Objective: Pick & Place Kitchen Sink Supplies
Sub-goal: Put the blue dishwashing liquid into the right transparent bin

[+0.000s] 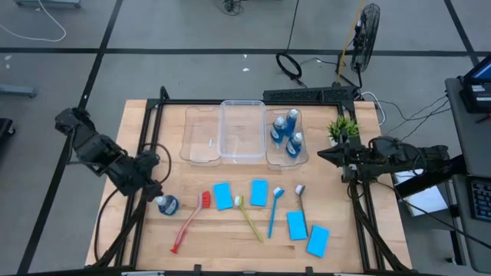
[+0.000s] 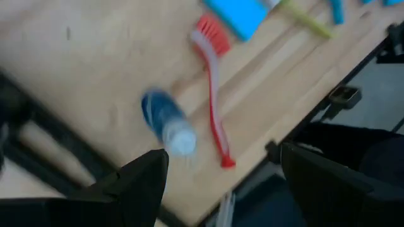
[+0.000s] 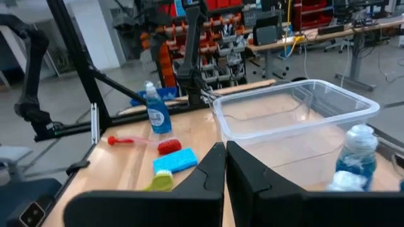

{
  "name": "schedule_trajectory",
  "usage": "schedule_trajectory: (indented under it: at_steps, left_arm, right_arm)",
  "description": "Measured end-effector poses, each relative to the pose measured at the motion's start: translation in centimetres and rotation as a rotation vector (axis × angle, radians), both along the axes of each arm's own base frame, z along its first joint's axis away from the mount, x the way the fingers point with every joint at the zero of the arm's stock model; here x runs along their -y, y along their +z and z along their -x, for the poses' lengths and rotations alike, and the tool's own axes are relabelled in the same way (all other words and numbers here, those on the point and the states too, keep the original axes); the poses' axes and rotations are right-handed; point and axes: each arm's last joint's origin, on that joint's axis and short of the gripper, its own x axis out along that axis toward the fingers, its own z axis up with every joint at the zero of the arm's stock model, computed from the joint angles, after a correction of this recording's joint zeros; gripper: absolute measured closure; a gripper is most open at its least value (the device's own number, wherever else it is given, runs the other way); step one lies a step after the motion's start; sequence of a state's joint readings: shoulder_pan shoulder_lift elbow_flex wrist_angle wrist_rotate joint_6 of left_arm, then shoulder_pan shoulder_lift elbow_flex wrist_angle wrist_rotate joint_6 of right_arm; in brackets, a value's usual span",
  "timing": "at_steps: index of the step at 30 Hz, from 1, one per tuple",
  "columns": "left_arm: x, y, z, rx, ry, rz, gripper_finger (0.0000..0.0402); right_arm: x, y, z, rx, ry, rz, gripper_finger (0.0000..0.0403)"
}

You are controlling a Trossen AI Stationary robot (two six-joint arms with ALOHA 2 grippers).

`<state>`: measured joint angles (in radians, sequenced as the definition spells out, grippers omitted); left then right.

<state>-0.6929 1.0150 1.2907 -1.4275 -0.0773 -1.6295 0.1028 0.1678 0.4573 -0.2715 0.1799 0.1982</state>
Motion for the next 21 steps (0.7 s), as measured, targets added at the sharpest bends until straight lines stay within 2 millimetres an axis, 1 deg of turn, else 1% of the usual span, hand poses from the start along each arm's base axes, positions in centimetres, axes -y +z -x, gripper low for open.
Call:
schedule_trajectory:
  at_steps: [5,10,15,21]
  left_arm:
    - [1.2,-0.3,0.2,-0.048,0.037,0.029,0.0096]
    - [2.6,-0.8,0.2,-0.118,0.083,0.051,0.0096]
    - [3.3,-1.5,0.1,-0.183,0.129,0.001,0.0096]
    - [4.2,-2.2,-0.7,-0.187,0.104,-0.054,0.0096]
  right_arm:
    - [-0.1,-1.8,-0.4,0.081,0.021,-0.016,0.0403]
    - [-0.2,-3.3,-0.7,0.12,0.028,-0.05,0.0403]
    - [-0.2,-3.8,-0.9,0.171,0.029,-0.071,0.0403]
    - [-0.2,-4.0,-1.0,0.177,0.031,-0.07,0.0403]
